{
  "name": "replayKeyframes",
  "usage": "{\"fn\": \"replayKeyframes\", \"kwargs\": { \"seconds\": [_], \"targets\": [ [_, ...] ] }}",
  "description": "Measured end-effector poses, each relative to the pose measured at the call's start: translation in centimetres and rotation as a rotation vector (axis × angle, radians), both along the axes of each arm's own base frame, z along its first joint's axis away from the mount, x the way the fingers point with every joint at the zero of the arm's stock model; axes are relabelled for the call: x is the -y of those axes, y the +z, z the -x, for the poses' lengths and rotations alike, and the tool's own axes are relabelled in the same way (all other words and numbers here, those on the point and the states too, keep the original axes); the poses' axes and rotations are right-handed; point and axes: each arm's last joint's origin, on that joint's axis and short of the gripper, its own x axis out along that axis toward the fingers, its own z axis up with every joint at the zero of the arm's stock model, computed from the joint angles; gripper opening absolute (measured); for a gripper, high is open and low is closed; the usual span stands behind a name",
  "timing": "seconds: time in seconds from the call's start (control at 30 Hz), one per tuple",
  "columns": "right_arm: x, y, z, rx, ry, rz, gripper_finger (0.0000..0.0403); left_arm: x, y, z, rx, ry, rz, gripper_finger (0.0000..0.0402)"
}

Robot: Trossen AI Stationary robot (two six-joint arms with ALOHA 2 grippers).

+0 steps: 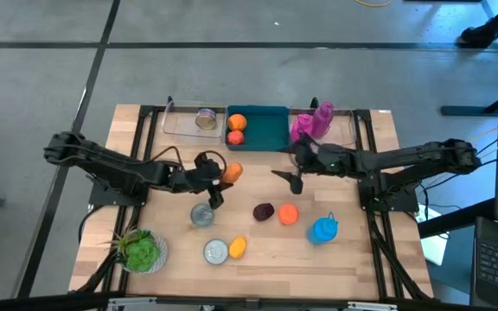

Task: Pick & Place Food Item
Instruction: Put the mango into the blue bin

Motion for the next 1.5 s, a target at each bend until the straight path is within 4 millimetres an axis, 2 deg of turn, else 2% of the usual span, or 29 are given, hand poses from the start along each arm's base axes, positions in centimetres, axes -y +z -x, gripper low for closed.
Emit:
{"fn": "replayKeyframes", "kwargs": {
  "seconds": [0.23,0.47,0.63,0.83,0.93,1.1,1.27,1.5],
  "targets": [
    [-0.2,-0.4,2.8,0.177,0.075,-0.134,0.0356,0.0,0.3,-0.5,0.016,-0.054,-0.100,0.0169],
    [-0.3,0.3,3.0,0.244,0.114,-0.257,0.0356,-0.1,0.5,-0.5,-0.001,-0.058,-0.203,0.0169],
    [0.2,0.5,2.6,0.277,0.213,-0.364,0.0356,-0.3,1.4,-0.7,-0.036,-0.038,-0.283,0.0169],
    [2.5,-0.8,1.8,0.247,0.134,-0.506,0.0356,-0.1,4.0,-1.6,-0.132,-0.025,-0.378,0.0169],
    [3.4,-1.2,1.2,0.264,0.163,-0.566,0.0356,0.0,5.0,-2.5,-0.204,-0.025,-0.423,0.0169],
    [4.2,-2.2,0.1,0.279,0.254,-0.639,0.0356,0.1,5.4,-4.5,-0.358,-0.011,-0.478,0.0169],
    [5.1,-3.5,-0.7,0.243,0.209,-0.686,0.0356,0.3,5.5,-6.5,-0.469,-0.029,-0.501,0.0169],
    [5.5,-3.0,-3.2,0.226,0.271,-0.687,0.0356,0.5,6.1,-8.4,-0.530,-0.042,-0.515,0.0169]
  ]
}}
